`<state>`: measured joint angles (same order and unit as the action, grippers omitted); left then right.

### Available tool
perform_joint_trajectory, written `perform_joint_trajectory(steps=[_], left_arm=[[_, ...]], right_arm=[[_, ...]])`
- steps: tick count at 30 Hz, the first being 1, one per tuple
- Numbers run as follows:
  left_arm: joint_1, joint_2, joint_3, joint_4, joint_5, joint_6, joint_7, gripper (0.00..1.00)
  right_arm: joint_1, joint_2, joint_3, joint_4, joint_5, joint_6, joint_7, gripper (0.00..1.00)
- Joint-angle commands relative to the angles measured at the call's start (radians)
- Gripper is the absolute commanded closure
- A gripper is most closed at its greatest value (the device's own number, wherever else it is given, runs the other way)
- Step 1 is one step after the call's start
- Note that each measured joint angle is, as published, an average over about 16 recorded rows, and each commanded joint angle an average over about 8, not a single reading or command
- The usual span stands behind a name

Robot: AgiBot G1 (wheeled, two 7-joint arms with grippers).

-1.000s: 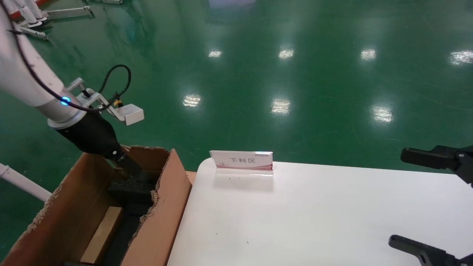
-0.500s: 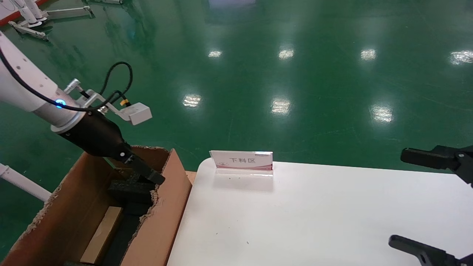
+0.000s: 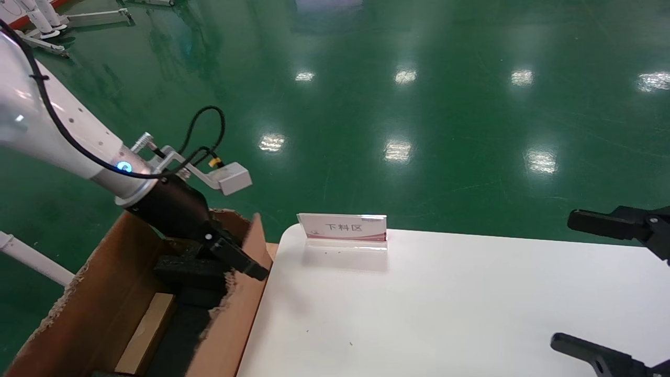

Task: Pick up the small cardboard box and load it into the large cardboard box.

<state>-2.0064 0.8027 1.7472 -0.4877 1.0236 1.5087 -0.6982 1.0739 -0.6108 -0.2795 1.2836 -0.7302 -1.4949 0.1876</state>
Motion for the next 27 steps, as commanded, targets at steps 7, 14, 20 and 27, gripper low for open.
perform_joint_trajectory(steps=[7,14,20,27], left_arm=[[0.07,-0.013,-0.109,-0.059,-0.02,-0.001,0.037,0.0],[0.133,-0.026,-0.208,-0.112,-0.04,-0.002,0.071,0.0],[0.186,-0.037,-0.292,-0.158,-0.057,-0.003,0.101,0.0],[0.236,-0.047,-0.37,-0.201,-0.072,-0.004,0.128,0.0]], right_arm=[[0.0,0.0,0.0,0.0,0.0,0.0,0.0,0.0],[0.0,0.0,0.0,0.0,0.0,0.0,0.0,0.0],[0.0,0.0,0.0,0.0,0.0,0.0,0.0,0.0],[0.0,0.0,0.0,0.0,0.0,0.0,0.0,0.0]])
